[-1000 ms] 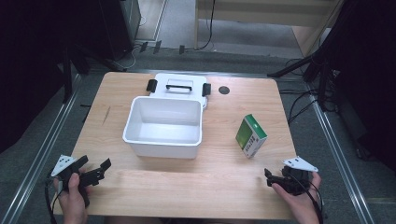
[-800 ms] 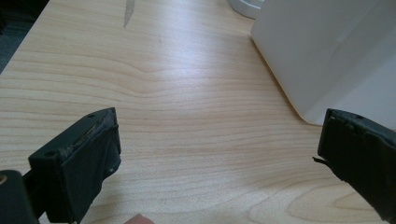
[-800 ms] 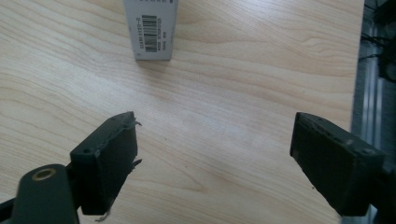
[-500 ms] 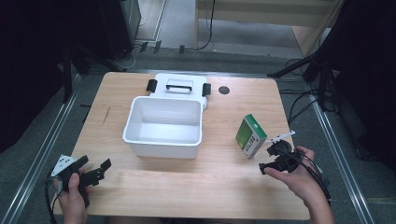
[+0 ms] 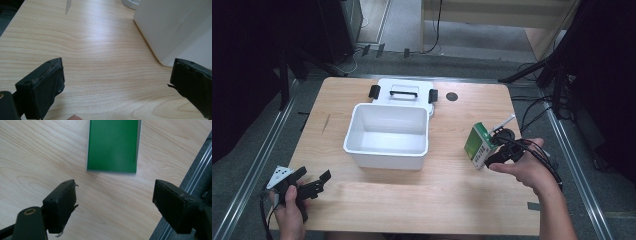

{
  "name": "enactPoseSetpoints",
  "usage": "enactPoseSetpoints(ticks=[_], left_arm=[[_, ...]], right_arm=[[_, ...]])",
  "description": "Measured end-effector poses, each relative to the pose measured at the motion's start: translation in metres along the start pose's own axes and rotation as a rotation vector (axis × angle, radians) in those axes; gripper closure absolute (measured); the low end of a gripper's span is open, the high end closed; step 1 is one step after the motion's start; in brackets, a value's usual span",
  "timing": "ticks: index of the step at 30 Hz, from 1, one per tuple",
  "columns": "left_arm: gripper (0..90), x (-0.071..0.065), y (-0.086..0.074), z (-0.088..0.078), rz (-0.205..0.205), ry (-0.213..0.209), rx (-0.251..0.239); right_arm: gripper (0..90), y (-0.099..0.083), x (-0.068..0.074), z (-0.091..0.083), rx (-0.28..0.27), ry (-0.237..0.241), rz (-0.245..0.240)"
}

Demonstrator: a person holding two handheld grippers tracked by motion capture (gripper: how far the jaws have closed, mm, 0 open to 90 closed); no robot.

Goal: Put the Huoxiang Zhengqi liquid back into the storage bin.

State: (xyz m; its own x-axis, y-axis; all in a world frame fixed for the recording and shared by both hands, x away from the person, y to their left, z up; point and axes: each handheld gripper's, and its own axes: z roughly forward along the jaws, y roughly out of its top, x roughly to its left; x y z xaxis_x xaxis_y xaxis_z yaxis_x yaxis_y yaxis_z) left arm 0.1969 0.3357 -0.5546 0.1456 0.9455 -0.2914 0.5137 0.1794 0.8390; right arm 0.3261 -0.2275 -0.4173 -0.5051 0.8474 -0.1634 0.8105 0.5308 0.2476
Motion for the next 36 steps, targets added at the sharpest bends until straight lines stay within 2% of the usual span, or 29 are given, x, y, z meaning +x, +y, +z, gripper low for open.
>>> enactPoseSetpoints(ticks=[4, 6, 9, 13, 21, 30, 31, 33, 36], left_arm=[[0.0, 0.0, 0.0, 0.0, 0.0, -0.003, 0.0], [0.0, 0.0, 0.0, 0.0, -0.001, -0.003, 0.0], [0.0, 0.0, 0.0, 0.0, -0.002, -0.003, 0.0], [0.0, 0.0, 0.0, 0.0, -0.003, -0.003, 0.001], [0.0, 0.0, 0.0, 0.0, -0.003, -0.004, 0.001], [0.0, 0.0, 0.0, 0.0, -0.003, -0.006, 0.002], [0.0, 0.0, 0.0, 0.0, -0.003, -0.006, 0.002], [0.0, 0.0, 0.0, 0.0, -0.003, -0.007, 0.002], [0.0, 0.0, 0.0, 0.0, -0.003, -0.008, 0.003]], right_arm=[[20.0, 0.01, -0.001, -0.002, 0.008, 0.002, -0.008], [23.2, 0.018, -0.002, -0.002, 0.008, 0.021, -0.006], [29.8, 0.023, -0.003, -0.002, 0.009, 0.038, 0.01], [34.1, 0.031, -0.006, -0.001, 0.014, 0.062, 0.042], [45.9, 0.045, -0.011, -0.002, 0.008, 0.117, 0.063], [46.6, 0.06, -0.011, 0.001, 0.022, 0.142, 0.06], [50.0, 0.063, -0.011, 0.003, 0.018, 0.142, 0.055], [51.4, 0.064, -0.01, 0.004, 0.015, 0.136, 0.057], [61.5, 0.068, -0.013, 0.006, -0.003, 0.146, 0.054]])
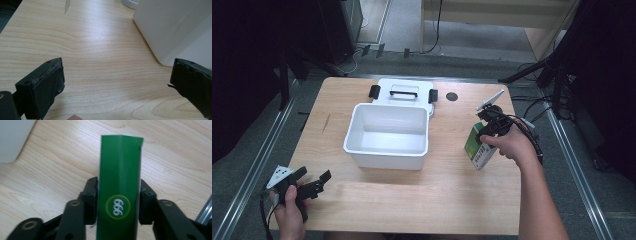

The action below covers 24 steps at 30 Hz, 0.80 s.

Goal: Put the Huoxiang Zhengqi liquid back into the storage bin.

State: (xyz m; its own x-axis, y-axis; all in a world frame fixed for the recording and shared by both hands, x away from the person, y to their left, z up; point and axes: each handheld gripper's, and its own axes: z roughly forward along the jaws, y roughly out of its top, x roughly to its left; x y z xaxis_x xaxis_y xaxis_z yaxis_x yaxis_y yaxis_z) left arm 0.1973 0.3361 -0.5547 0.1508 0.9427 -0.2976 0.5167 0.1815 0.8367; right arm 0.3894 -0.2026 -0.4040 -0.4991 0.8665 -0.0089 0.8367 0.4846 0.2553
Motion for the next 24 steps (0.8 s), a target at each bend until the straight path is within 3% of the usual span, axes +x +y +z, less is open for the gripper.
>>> enactPoseSetpoints(ticks=[3, 5, 6, 7, 8, 13, 21, 22, 23, 24], left_arm=[[0.0, 0.0, 0.0, 0.0, 0.001, 0.0, 0.0], [0.0, 0.0, 0.0, 0.0, 0.0, 0.0, -0.002], [0.0, 0.0, 0.0, 0.0, 0.0, 0.0, -0.001], [0.0, 0.0, 0.0, 0.0, 0.0, 0.0, -0.001], [0.0, 0.0, 0.0, 0.0, 0.001, 0.0, -0.002], [0.0, 0.0, 0.0, 0.0, 0.0, 0.0, -0.001], [0.0, 0.0, 0.0, 0.0, 0.001, 0.001, -0.002], [0.0, 0.0, 0.0, 0.0, 0.001, 0.0, -0.002], [0.0, 0.0, 0.0, 0.0, 0.001, 0.0, -0.002], [0.0, 0.0, 0.0, 0.0, 0.003, 0.001, -0.002]], right_arm=[[63.6, 0.0, 0.001, 0.0, -0.002, 0.006, -0.017], [64.2, 0.0, 0.002, -0.001, -0.004, 0.005, -0.057], [64.4, 0.0, 0.003, -0.001, -0.012, 0.0, -0.091], [64.5, -0.001, 0.007, -0.002, -0.029, -0.021, -0.174], [64.5, -0.002, 0.009, -0.002, -0.04, -0.032, -0.219], [64.6, -0.004, 0.019, -0.009, -0.054, -0.017, -0.374], [64.7, 0.0, 0.027, -0.031, -0.116, 0.024, -0.485], [64.7, 0.001, 0.032, -0.037, -0.121, 0.046, -0.568], [64.7, 0.001, 0.032, -0.037, -0.121, 0.046, -0.568], [64.6, 0.003, 0.036, -0.041, -0.127, 0.055, -0.644]])
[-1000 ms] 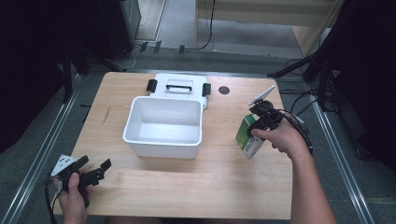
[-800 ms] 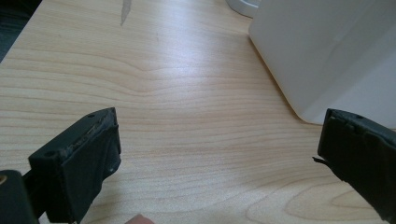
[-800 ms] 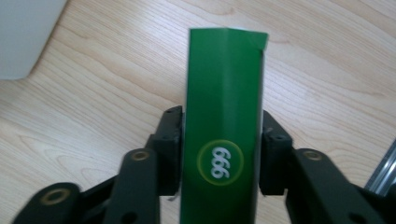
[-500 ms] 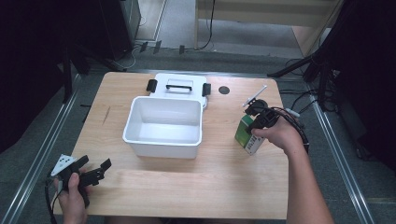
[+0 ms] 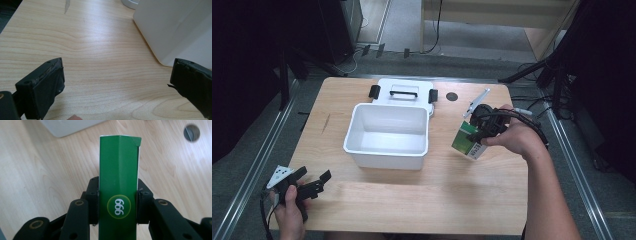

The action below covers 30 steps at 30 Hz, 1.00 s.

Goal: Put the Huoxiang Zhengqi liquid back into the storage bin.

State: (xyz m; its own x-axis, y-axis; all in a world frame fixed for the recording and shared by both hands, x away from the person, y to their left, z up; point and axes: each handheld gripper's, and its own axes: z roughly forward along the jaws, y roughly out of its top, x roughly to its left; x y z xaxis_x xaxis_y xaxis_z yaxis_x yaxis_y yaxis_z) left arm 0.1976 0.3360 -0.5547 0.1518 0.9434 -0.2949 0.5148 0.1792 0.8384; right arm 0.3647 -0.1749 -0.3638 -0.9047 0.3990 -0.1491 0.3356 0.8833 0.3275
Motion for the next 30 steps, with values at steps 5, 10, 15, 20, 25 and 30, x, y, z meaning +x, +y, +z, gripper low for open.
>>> enactPoseSetpoints(ticks=[5, 10, 15, 20, 25, 30], left_arm=[[0.0, 0.0, 0.0, 0.0, -0.003, 0.0, -0.002], [0.0, 0.0, 0.0, 0.0, -0.003, 0.001, -0.001], [0.0, 0.0, 0.0, 0.0, -0.003, 0.0, 0.0], [0.0, 0.0, 0.0, 0.0, -0.003, 0.001, 0.0], [0.0, 0.0, 0.0, 0.0, -0.002, 0.0, 0.002], [0.0, 0.0, 0.0, 0.0, -0.002, 0.0, 0.002]], right_arm=[[64.6, 0.011, 0.006, -0.01, -0.019, 0.007, -0.109], [64.5, 0.031, 0.012, -0.03, -0.053, 0.011, -0.148], [64.5, 0.045, 0.015, -0.043, -0.07, 0.012, -0.16], [64.5, 0.058, 0.017, -0.051, -0.062, 0.011, -0.179], [64.5, 0.072, 0.019, -0.061, -0.074, -0.002, -0.187], [64.5, 0.091, 0.023, -0.069, -0.092, -0.001, -0.208]])
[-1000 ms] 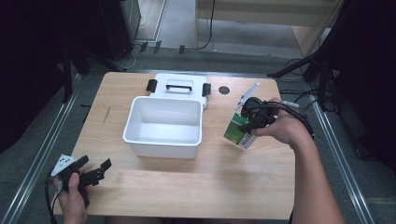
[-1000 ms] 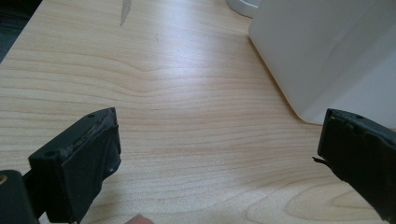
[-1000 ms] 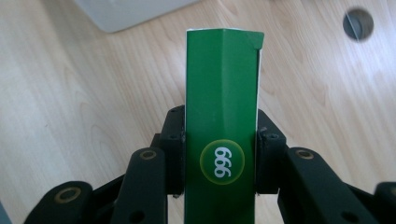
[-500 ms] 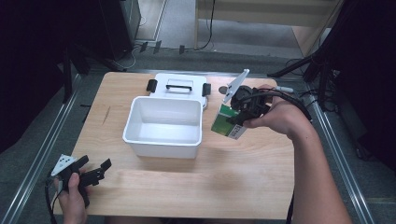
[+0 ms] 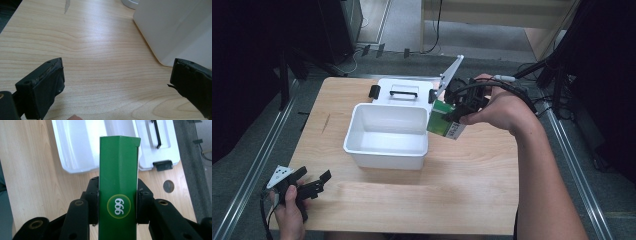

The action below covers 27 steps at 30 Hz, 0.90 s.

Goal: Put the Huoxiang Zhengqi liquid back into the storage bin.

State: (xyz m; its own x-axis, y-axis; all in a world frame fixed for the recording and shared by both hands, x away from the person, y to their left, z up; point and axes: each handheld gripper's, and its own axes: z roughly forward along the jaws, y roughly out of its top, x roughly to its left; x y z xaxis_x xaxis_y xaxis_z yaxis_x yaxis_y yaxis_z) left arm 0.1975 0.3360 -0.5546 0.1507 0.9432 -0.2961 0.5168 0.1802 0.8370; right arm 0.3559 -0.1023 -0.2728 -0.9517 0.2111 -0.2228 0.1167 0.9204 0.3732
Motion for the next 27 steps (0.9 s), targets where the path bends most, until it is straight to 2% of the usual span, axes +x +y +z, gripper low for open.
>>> enactPoseSetpoints(ticks=[5, 8, 14, 27], left_arm=[[0.0, 0.0, 0.0, 0.0, 0.0, -0.001, 0.0], [0.0, 0.0, 0.0, 0.0, 0.0, 0.0, 0.0], [0.0, 0.0, 0.0, 0.0, -0.001, -0.002, 0.0], [0.0, 0.001, 0.0, 0.0, -0.005, -0.004, -0.004]], right_arm=[[64.5, 0.015, 0.002, 0.0, -0.012, 0.0, -0.026], [64.5, 0.022, 0.002, 0.001, -0.013, 0.001, -0.023], [64.5, 0.042, 0.006, 0.008, -0.032, 0.016, -0.056], [64.5, 0.065, 0.013, 0.025, -0.063, 0.055, -0.126]])
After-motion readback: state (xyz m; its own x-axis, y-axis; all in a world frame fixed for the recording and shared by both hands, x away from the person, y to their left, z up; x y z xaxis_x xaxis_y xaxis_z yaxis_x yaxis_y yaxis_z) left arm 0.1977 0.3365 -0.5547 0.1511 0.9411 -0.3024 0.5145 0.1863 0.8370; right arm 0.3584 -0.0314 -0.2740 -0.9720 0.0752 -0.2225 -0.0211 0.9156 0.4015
